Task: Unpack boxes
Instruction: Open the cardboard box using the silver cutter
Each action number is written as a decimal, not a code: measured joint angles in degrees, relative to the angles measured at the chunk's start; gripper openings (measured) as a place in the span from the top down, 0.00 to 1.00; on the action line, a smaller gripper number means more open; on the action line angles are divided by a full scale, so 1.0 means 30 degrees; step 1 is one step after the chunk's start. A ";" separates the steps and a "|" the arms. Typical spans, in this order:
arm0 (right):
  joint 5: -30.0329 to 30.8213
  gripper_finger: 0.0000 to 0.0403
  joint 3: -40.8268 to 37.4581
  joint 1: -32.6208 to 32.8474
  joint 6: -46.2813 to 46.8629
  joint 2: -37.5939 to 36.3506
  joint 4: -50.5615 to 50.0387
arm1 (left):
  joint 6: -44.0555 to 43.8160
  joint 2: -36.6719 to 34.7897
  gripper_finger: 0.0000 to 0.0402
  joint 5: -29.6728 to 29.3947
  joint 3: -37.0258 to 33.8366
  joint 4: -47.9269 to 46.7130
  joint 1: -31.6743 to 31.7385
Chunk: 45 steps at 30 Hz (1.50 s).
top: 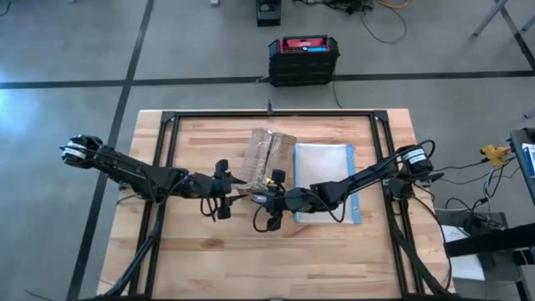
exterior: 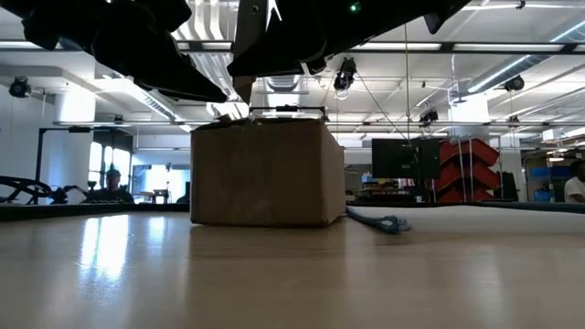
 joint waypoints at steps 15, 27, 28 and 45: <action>0.0000 0.90 0.0007 0.0000 0.0000 0.0000 0.0000 | -0.0007 0.0000 0.59 0.0000 0.0000 0.0001 0.0000; 0.0020 0.90 0.0036 -0.0002 -0.0103 -0.0357 0.0182 | -0.0007 0.0000 0.60 0.0003 0.0000 0.0007 0.0000; 0.0022 0.90 0.0034 -0.0015 -0.0066 -0.0357 0.0197 | -0.0006 0.0000 0.60 0.0000 0.0000 0.0000 0.0000; 0.0022 0.90 -0.0219 -0.0095 -0.0099 -0.0321 0.1042 | -0.0007 0.0000 0.55 0.0000 0.0000 0.0007 0.0000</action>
